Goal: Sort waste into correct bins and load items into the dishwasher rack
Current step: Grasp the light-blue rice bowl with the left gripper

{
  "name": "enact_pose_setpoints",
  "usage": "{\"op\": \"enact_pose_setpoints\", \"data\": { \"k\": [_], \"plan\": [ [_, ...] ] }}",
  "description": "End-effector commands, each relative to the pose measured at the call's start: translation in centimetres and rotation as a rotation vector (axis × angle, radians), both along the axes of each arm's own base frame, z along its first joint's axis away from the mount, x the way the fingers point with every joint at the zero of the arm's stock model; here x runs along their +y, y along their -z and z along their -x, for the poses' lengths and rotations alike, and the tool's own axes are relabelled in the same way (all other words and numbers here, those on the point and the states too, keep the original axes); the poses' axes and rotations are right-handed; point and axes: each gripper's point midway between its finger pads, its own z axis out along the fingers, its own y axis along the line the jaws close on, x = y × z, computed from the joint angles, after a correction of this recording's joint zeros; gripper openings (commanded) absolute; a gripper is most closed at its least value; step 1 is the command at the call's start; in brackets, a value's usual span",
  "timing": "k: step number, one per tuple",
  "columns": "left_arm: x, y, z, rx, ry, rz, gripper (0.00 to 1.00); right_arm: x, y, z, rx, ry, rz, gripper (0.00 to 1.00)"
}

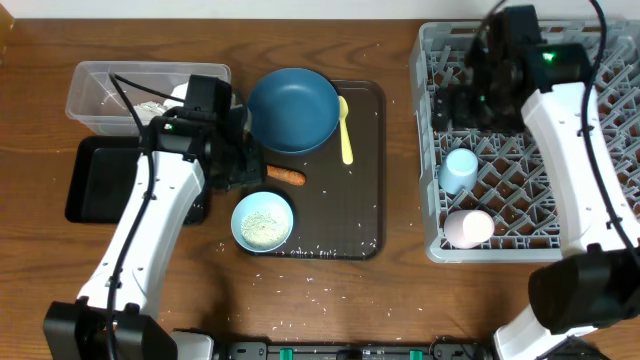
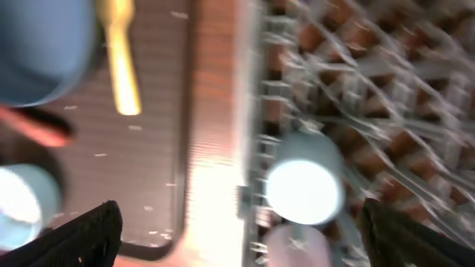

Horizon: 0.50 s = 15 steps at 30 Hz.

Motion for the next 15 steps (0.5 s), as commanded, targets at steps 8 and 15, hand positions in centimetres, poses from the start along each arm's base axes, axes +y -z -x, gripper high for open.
{"op": "enact_pose_setpoints", "data": {
  "k": [8, 15],
  "plan": [
    [-1.5, 0.2, 1.6, 0.023, 0.082, -0.018, 0.44, 9.8, -2.1, 0.9, -0.091, -0.216, -0.15, 0.94],
    [-3.9, 3.0, 4.0, 0.08, 0.154, -0.026, 0.44, 10.1, -2.1, 0.3, -0.122, -0.181, -0.112, 0.93]
  ]
}}
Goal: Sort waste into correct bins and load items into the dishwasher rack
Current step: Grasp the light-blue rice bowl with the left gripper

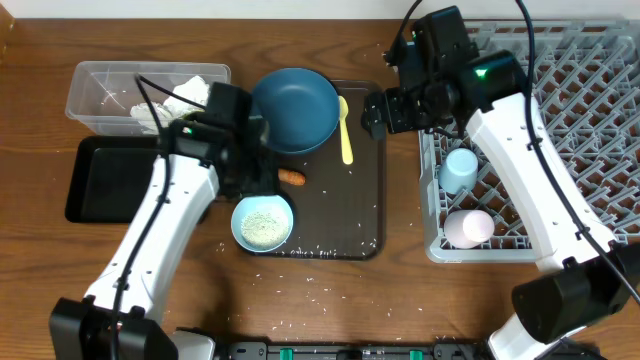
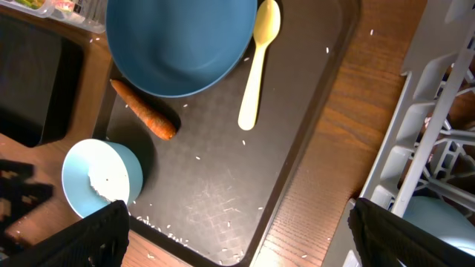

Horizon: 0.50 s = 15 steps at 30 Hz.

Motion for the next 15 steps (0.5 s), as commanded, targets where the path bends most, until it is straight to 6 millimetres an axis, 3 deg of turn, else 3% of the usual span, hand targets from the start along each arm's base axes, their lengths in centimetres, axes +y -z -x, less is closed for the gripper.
{"op": "enact_pose_setpoints", "data": {
  "k": [1, 4, 11, 15],
  "plan": [
    [-1.8, 2.5, 2.3, 0.039, 0.069, -0.017, 0.44, -0.7, -0.6, -0.4, -0.02, 0.046, 0.013, 0.93],
    [-2.9, 5.0, 3.1, 0.025, 0.1, -0.048, 0.44, -1.3, -0.5, -0.6, -0.018, 0.06, 0.017, 0.93],
    [-1.7, 8.1, 3.7, -0.008, 0.055, -0.169, 0.42, -2.2, -0.4, -0.8, -0.009, 0.077, 0.024, 0.93],
    [-1.6, 9.5, 3.6, -0.035, 0.054, -0.167, 0.31, -2.2, -0.3, -0.7, -0.007, 0.074, 0.026, 0.93]
  ]
}}
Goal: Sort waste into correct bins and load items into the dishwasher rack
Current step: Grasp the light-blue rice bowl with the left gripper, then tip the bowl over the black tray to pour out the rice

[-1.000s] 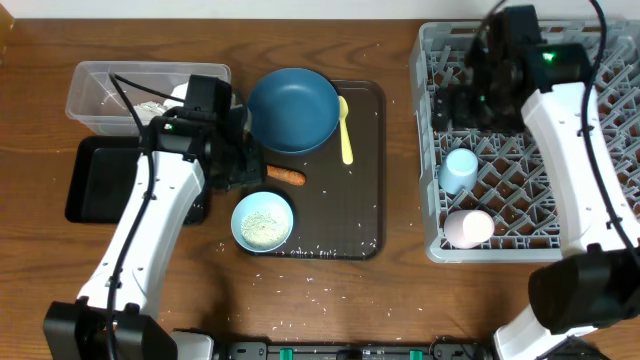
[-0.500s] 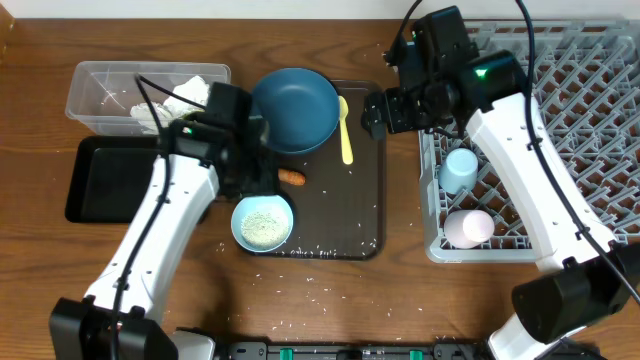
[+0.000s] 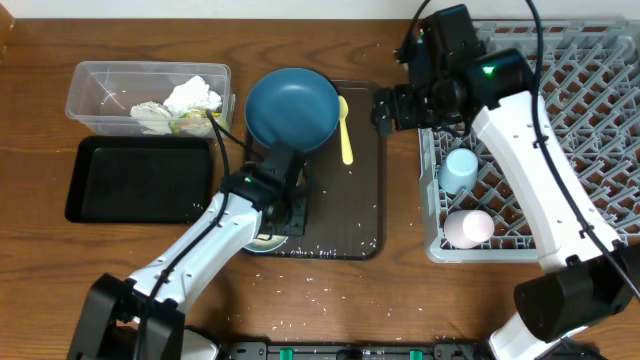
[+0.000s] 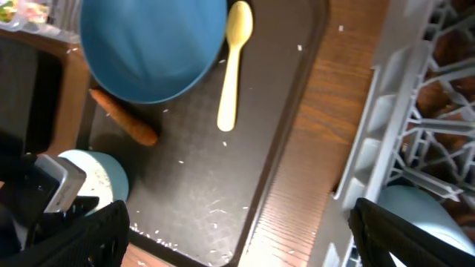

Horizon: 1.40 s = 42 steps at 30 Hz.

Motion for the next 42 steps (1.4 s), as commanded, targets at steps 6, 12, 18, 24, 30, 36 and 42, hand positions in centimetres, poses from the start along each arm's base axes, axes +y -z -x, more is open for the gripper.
{"op": "enact_pose_setpoints", "data": {
  "k": [6, 12, 18, 24, 30, 36, 42],
  "plan": [
    [1.0, 1.7, 0.5, -0.015, -0.019, -0.037, 0.3, -0.3, -0.5, 0.0, -0.01, 0.013, -0.001, 0.93],
    [1.1, 2.0, 0.7, -0.013, -0.019, -0.038, 0.26, -0.5, -0.5, 0.1, -0.006, 0.016, 0.007, 0.93],
    [0.9, 2.2, 0.3, -0.03, -0.02, -0.03, 0.23, -0.6, -0.4, 0.2, 0.001, 0.017, 0.012, 0.93],
    [1.1, 3.2, 0.3, -0.03, -0.026, -0.041, 0.09, -1.3, -0.1, 0.4, 0.008, 0.033, 0.052, 0.94],
    [0.5, 2.0, -0.7, -0.063, -0.049, -0.012, 0.06, -1.5, 0.0, 0.3, 0.006, 0.039, 0.063, 0.94],
    [-0.9, -3.5, -2.8, -0.142, -0.057, 0.105, 0.06, -1.9, 0.0, 0.3, 0.009, 0.045, 0.064, 0.94],
    [1.6, -9.9, -4.9, -0.251, -0.162, 0.258, 0.06, -1.9, 0.0, 0.3, 0.01, 0.045, 0.065, 0.94]
  ]
}}
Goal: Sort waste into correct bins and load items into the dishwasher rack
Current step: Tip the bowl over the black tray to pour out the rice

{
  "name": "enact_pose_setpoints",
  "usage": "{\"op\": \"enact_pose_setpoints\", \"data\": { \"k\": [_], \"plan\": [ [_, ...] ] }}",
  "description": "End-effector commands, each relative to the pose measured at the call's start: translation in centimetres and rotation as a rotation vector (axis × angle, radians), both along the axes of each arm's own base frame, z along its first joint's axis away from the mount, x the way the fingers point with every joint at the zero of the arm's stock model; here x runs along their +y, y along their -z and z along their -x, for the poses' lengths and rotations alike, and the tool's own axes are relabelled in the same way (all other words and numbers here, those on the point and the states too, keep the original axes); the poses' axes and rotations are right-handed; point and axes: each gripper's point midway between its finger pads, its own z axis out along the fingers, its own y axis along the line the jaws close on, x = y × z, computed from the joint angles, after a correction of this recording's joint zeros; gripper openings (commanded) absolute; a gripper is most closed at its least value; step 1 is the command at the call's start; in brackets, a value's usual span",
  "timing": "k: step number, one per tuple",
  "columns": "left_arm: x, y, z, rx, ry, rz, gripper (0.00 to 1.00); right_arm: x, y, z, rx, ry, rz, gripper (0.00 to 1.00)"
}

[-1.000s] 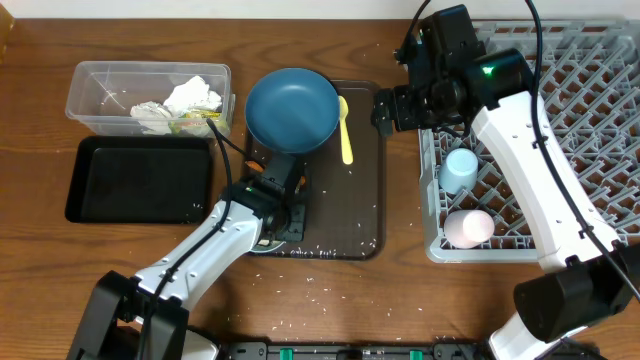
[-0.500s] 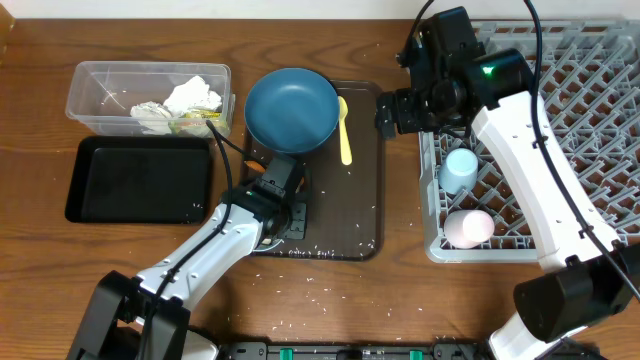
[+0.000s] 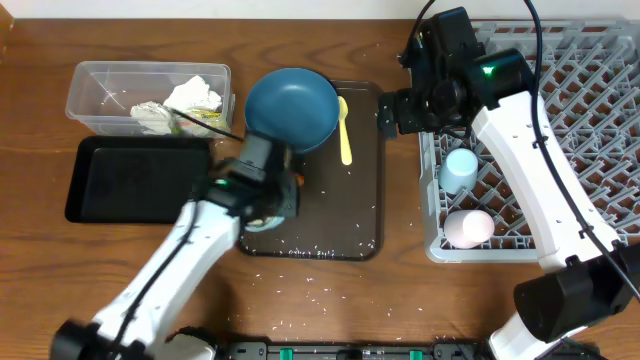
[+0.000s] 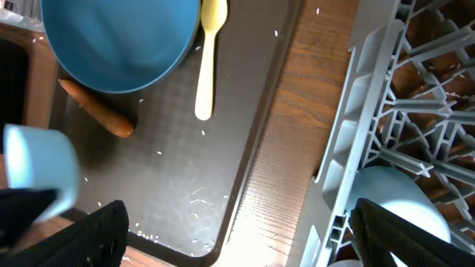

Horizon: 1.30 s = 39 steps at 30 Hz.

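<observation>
My left gripper (image 3: 266,198) is shut on the rim of the small light blue bowl (image 4: 41,169), which is held tilted over the dark tray's (image 3: 350,215) left front corner. In the overhead view the arm hides most of that bowl. The big blue bowl (image 3: 290,108), the yellow spoon (image 3: 345,130) and the carrot (image 4: 96,116) lie on the tray. My right gripper (image 4: 237,248) hangs open over the strip of table between the tray and the dishwasher rack (image 3: 560,120), holding nothing.
A clear bin (image 3: 150,90) with crumpled waste stands at the back left, with a black bin (image 3: 130,182) in front of it. The rack holds a light blue cup (image 3: 460,168) and a pale pink cup (image 3: 468,228). Rice grains dot the tray and the table's front.
The left arm has swung so that its gripper now sits over the small bowl from the left, and the bowl is raised and tipped. The right gripper has shifted slightly toward the rack.
The left gripper first hovered beside the carrot while the right one was over the rack. The right arm then moved to the tray's right edge and stayed there, open. The left gripper dropped onto the small bowl with rice, and now holds it tilted.
</observation>
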Motion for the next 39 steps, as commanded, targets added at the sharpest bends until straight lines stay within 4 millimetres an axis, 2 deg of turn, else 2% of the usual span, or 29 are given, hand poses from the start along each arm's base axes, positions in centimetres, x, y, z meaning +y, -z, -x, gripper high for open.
{"op": "enact_pose_setpoints", "data": {
  "k": [1, 4, 10, 15, 17, 21, 24, 26, 29, 39],
  "plan": [
    [1.9, -4.0, -1.4, -0.075, -0.073, 0.117, 0.06, -0.7, -0.6, -0.2, -0.014, 0.023, -0.001, 0.94],
    [5.6, -5.2, -2.4, -0.105, -0.167, 0.184, 0.07, -0.7, -0.6, -0.3, -0.016, 0.023, -0.002, 0.94],
    [12.7, -6.1, -4.1, -0.143, -0.304, 0.397, 0.06, -0.6, -0.6, -0.2, -0.016, 0.021, -0.001, 0.94],
    [17.3, -6.8, -5.4, -0.214, -0.346, 0.679, 0.06, -0.6, -0.6, -0.2, -0.018, 0.014, 0.001, 0.94],
    [18.6, -7.1, -5.9, -0.249, -0.333, 0.799, 0.06, -0.6, -0.6, -0.2, -0.018, 0.013, 0.001, 0.94],
    [20.2, -7.5, -6.6, -0.282, -0.279, 1.068, 0.06, -0.5, -0.6, -0.3, -0.02, 0.013, 0.0, 0.94],
    [21.0, -6.1, -6.9, -0.222, -0.309, 1.199, 0.06, -0.5, -0.6, -0.3, -0.022, 0.013, -0.001, 0.94],
    [21.3, -4.7, -7.0, -0.173, -0.354, 1.234, 0.06, -0.5, -0.6, -0.3, -0.02, 0.013, 0.0, 0.94],
    [21.6, -3.8, -7.1, -0.145, -0.382, 1.254, 0.06, -0.5, -0.6, -0.2, -0.018, 0.012, 0.001, 0.94],
    [23.8, -4.5, -7.6, -0.103, -0.48, 1.308, 0.06, -0.5, -0.6, -0.2, -0.019, 0.012, 0.0, 0.94]
  ]
}}
